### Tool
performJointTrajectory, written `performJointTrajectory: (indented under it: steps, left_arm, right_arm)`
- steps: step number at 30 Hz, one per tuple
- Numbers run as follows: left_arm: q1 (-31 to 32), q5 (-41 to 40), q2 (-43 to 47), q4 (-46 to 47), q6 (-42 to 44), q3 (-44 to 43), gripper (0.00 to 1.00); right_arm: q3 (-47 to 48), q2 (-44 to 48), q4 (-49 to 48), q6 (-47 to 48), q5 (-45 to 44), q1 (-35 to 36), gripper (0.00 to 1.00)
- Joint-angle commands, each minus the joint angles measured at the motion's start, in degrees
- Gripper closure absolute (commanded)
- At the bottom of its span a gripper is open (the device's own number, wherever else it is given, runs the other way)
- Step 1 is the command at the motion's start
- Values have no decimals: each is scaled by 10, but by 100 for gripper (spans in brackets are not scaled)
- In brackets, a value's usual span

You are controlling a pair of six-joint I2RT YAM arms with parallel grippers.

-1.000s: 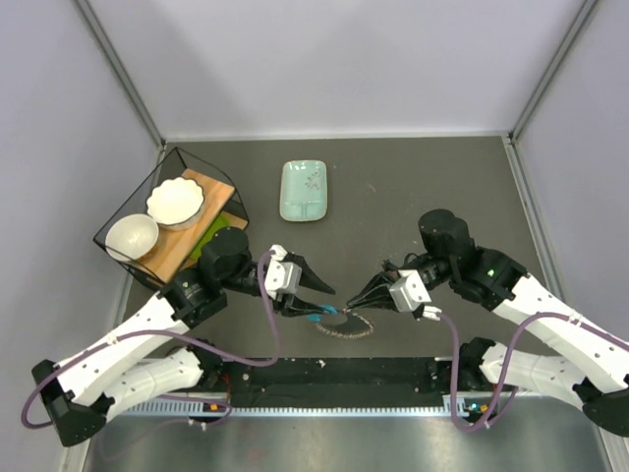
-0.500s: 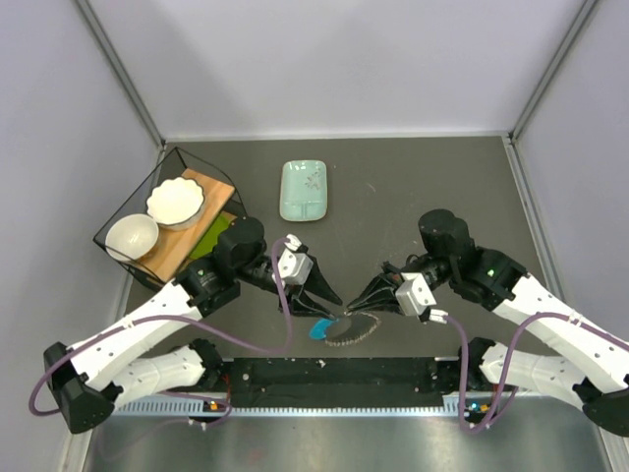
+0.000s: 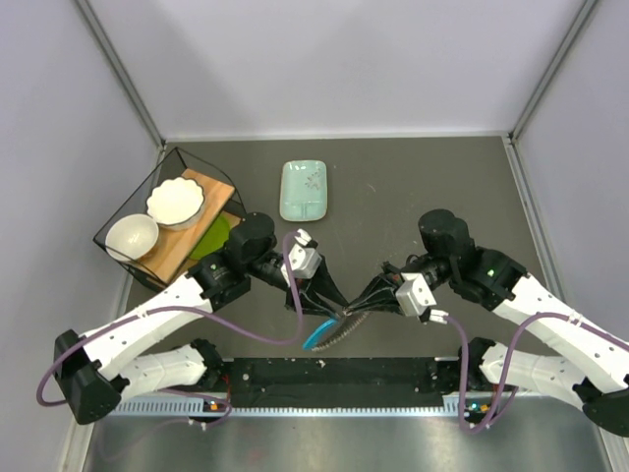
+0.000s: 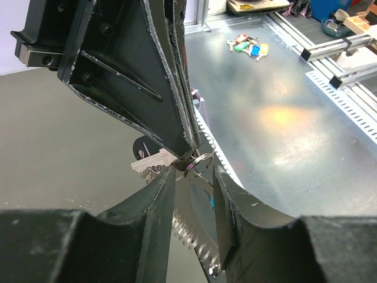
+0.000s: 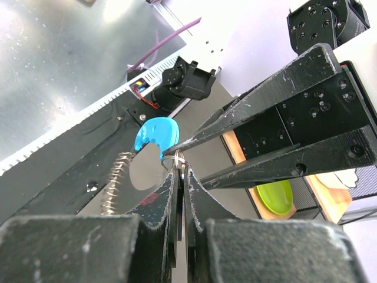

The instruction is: Remove the keys from the keyring

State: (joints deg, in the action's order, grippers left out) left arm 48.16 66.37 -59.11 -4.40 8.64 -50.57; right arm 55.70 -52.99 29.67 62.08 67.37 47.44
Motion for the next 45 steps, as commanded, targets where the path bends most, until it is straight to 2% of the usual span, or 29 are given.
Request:
performJointTrajectory:
  steps: [1, 3, 4, 8, 13, 20, 25, 32, 41, 44, 45]
  left_arm:
    - [0, 24, 6, 28, 6, -9, 69]
    - [0, 27, 10, 28, 7, -9, 78]
    - [0, 28, 13, 28, 8, -7, 87]
    - [0, 5, 26, 26, 12, 0, 100]
    - [0, -27, 34, 74, -19, 20, 100]
    - [-1, -78, 49, 193, -159, 64, 100]
    - [-7, -68, 34, 286, -270, 74, 100]
    - [-12, -63, 25, 317, -328, 83, 100]
    - [-16, -83, 42, 337, -383, 91, 100]
    - [-18, -98, 46, 388, -433, 111, 100]
    - [-18, -99, 48, 445, -453, 124, 100]
  right_arm:
    - [7, 2, -19, 20, 30, -4, 100]
    - [4, 3, -19, 19, 22, -4, 100]
    - [4, 3, -19, 18, 19, -4, 100]
    - [1, 10, -20, 9, 0, -4, 100]
    - [8, 13, -20, -31, -73, -3, 100]
    - [-8, 37, -22, -24, -137, 25, 100]
    - [-33, 59, -42, -31, -197, 52, 100]
    - [-51, 89, -51, -36, -217, 57, 100]
    - [-67, 112, -53, -31, -291, 86, 100]
    - [-73, 111, -58, -18, -297, 94, 100]
    - [-76, 110, -68, -16, -305, 99, 100]
